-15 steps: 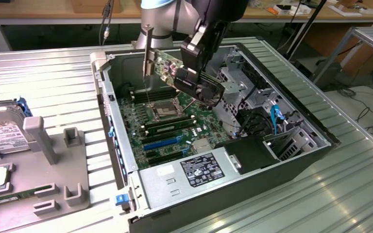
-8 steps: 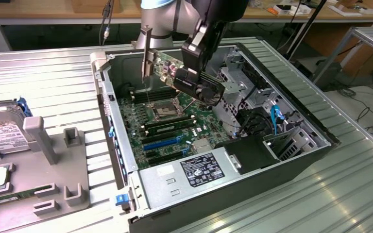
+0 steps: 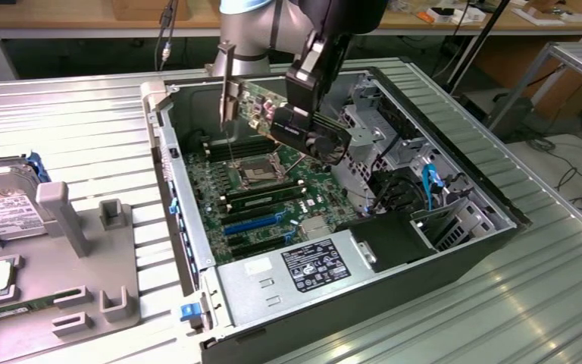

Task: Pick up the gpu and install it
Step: 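Insert the gpu into the slot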

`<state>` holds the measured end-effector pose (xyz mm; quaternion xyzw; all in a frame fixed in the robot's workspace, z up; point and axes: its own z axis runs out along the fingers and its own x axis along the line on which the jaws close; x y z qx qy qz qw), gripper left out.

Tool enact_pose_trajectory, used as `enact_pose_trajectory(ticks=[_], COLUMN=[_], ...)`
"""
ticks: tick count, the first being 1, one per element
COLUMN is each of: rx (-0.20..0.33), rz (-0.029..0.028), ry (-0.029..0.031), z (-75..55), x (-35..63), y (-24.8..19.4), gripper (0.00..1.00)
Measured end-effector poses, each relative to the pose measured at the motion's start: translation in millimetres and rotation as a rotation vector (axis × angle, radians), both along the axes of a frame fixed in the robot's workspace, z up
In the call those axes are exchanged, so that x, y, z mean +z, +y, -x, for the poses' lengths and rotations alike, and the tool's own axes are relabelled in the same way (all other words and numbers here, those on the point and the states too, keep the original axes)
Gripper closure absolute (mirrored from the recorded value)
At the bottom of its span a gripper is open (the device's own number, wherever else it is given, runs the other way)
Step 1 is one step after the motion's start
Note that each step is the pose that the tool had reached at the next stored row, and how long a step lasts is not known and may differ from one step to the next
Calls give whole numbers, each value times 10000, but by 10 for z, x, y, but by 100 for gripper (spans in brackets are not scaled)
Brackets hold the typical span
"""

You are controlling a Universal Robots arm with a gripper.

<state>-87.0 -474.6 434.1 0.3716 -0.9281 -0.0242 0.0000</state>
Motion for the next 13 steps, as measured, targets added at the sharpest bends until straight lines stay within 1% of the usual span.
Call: enact_pose_trajectory(ticks=[11,13], rx=[513,729], rz=[0,0], ry=[0,0], z=[0,0], x=[0,0], y=[0,0], gripper=[73,73])
